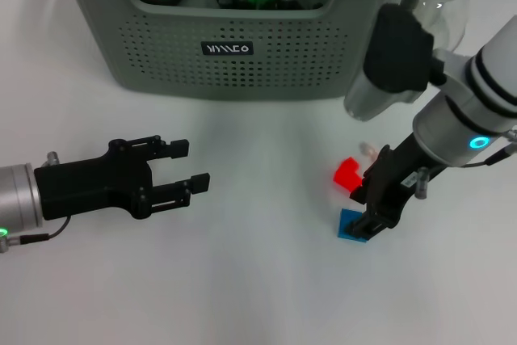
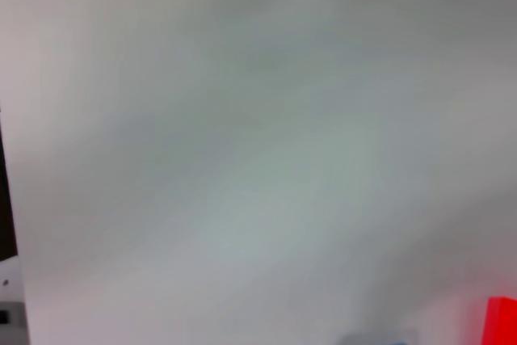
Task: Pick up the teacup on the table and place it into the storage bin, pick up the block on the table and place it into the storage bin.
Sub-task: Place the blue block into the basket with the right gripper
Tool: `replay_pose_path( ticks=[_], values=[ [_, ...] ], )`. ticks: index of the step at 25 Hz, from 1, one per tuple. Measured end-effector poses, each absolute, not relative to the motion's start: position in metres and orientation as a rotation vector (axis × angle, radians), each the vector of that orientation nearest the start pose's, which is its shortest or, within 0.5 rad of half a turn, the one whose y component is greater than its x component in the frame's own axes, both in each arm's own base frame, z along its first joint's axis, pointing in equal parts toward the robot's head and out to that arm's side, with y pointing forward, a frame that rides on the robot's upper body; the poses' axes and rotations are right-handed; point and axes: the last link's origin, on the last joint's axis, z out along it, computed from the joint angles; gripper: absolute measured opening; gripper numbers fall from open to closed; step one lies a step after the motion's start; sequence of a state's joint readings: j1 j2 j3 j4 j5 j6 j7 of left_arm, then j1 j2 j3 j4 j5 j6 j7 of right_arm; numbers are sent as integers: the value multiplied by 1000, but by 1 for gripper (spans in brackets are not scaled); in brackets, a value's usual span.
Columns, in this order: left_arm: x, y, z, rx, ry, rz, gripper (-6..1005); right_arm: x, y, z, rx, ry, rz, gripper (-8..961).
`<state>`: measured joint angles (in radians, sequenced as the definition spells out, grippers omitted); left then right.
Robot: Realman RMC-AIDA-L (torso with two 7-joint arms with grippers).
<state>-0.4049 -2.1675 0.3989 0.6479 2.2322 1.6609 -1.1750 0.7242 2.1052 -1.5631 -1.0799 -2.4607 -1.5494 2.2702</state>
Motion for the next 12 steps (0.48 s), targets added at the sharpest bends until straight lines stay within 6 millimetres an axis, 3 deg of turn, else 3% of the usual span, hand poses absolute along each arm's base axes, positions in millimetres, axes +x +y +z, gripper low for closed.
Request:
replay_pose_path(
  ticks=[12],
  values=[
    [-308,267,-22,-2658,-695,-700,673,174,329,-77,-3012,469,-701,582]
  ],
)
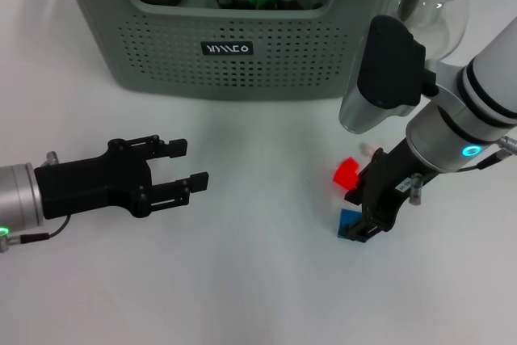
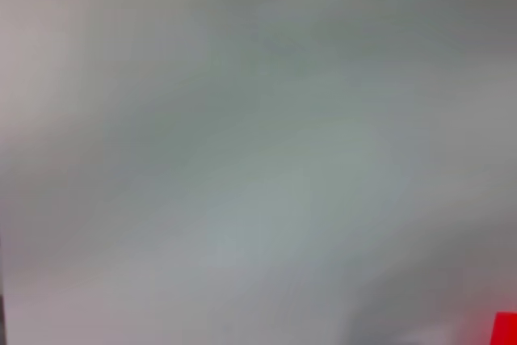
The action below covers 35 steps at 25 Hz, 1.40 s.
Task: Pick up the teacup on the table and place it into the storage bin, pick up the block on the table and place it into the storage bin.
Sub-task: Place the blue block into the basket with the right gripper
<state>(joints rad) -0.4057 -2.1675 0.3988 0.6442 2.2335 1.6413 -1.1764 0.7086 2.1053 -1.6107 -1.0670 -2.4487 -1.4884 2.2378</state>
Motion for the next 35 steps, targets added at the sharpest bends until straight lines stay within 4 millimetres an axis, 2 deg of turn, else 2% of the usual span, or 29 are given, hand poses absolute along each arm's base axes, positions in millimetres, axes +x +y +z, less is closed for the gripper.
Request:
replay_pose_path(
  ticks=[22,27,31,34,35],
  values=[
    [-310,269,-22,-2647,-707,-689,672,178,325,-91,-3008,391,-752,582],
    [-310,269,-22,-2647,-707,-689,672,179,323,-90,-3019,360,-756,438],
    [-310,269,-22,-2647,-707,-689,672,166,324,-77,-3031,361,-635,434],
    [-309,269,-22,-2646,-707,-690,672,146,326,-49,-3065,363,-403,432],
    [-309,269,-22,-2646,-706,-691,672,138,327,-34,-3072,364,-278,431]
  ],
)
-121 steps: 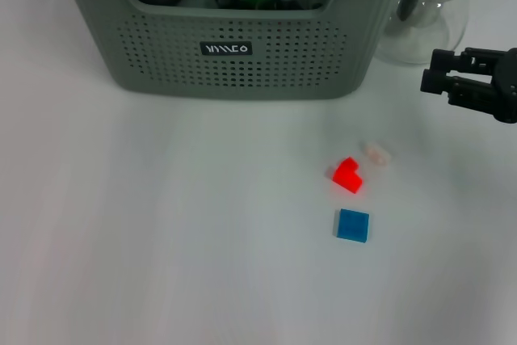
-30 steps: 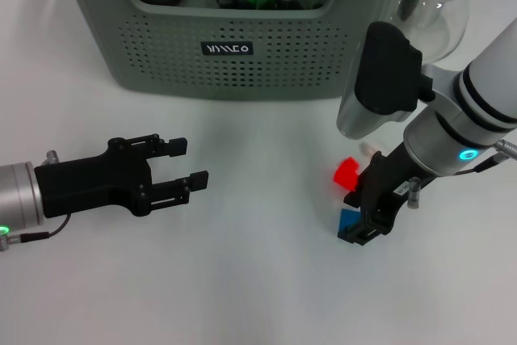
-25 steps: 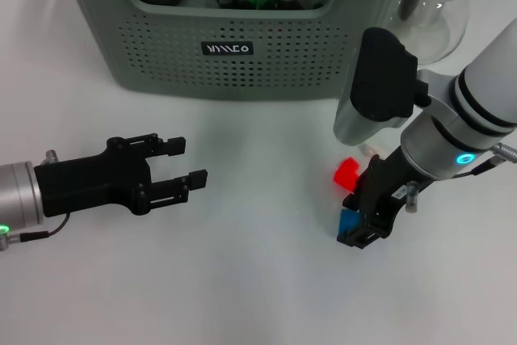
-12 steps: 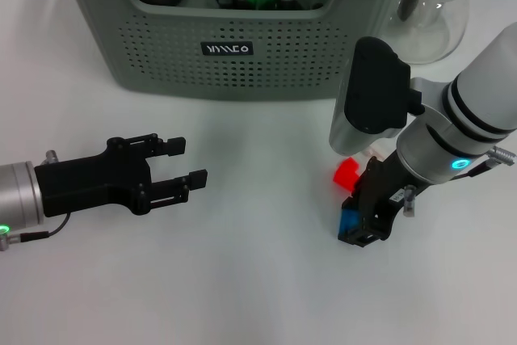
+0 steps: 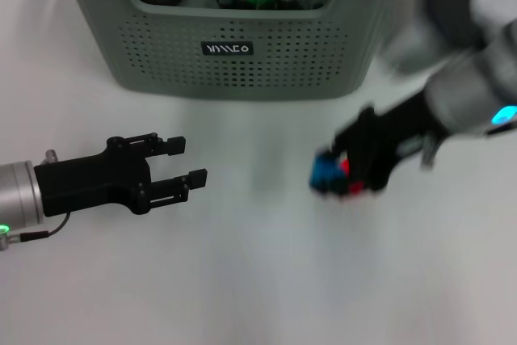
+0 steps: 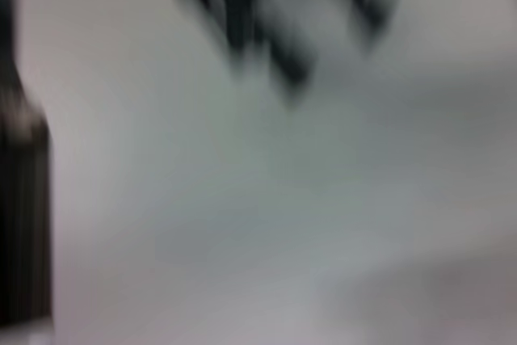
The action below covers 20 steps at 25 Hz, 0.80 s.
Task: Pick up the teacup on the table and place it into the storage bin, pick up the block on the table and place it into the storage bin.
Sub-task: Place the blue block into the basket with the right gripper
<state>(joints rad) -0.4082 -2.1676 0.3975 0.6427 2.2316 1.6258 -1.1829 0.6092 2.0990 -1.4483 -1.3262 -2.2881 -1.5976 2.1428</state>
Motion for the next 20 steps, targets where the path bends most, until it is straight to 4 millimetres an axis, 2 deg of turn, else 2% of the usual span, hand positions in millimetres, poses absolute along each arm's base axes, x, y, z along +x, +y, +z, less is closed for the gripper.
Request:
replay_pose_path(
  ticks=[3,4,7,9,11,14,17,20],
  values=[
    [-309,269,-22,-2644,-707,-693,672,120,332,8,-3039,351,103,428],
    [-309,269,-22,-2644,-708,-694,672,115,337,29,-2986,342,275,427],
    [-309,270,-21,-2639,-708,-701,672,108,348,61,-2845,301,565,427],
    [-308,270,-21,-2636,-708,-708,672,104,360,70,-2746,278,656,428],
    [-307,271,-22,-2638,-708,-715,672,94,376,65,-2686,251,658,428],
    [-304,273,-24,-2644,-708,-727,672,71,403,46,-2641,246,635,428],
    [-303,273,-26,-2648,-712,-736,671,54,437,21,-2600,363,559,428],
    [-303,272,-26,-2647,-717,-736,671,44,468,-6,-2549,467,406,429]
  ],
)
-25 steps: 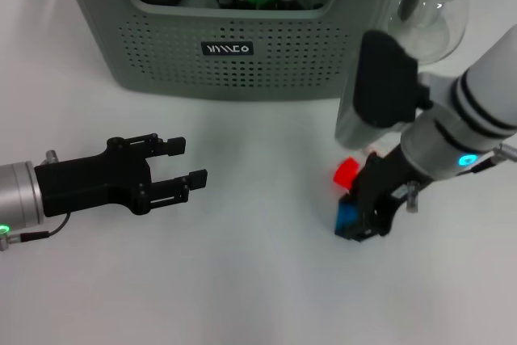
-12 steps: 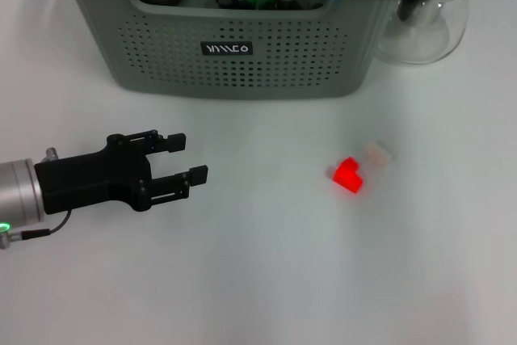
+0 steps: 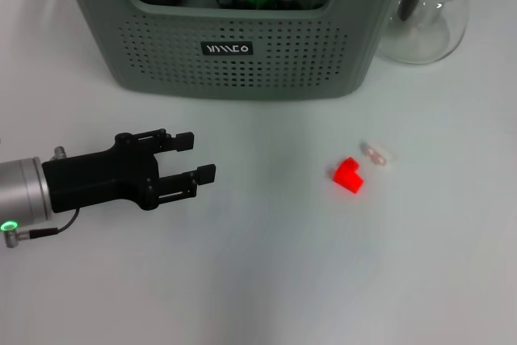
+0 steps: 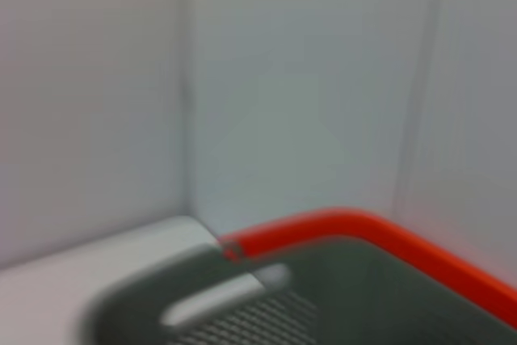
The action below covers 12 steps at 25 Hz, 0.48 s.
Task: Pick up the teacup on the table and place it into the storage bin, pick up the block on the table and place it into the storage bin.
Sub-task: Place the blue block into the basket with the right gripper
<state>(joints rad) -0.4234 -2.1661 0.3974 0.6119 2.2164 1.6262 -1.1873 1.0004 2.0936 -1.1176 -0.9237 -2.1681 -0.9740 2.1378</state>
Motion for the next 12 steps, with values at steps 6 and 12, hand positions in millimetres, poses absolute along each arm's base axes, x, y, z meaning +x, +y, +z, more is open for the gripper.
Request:
replay_pose_path(
  ticks=[6,12],
  values=[
    [-305,271,-26,-2635,-733,-748,671,34,501,-39,-2417,553,246,429],
    [-304,269,-28,-2630,-747,-762,671,40,510,-44,-2313,549,249,428]
  ],
)
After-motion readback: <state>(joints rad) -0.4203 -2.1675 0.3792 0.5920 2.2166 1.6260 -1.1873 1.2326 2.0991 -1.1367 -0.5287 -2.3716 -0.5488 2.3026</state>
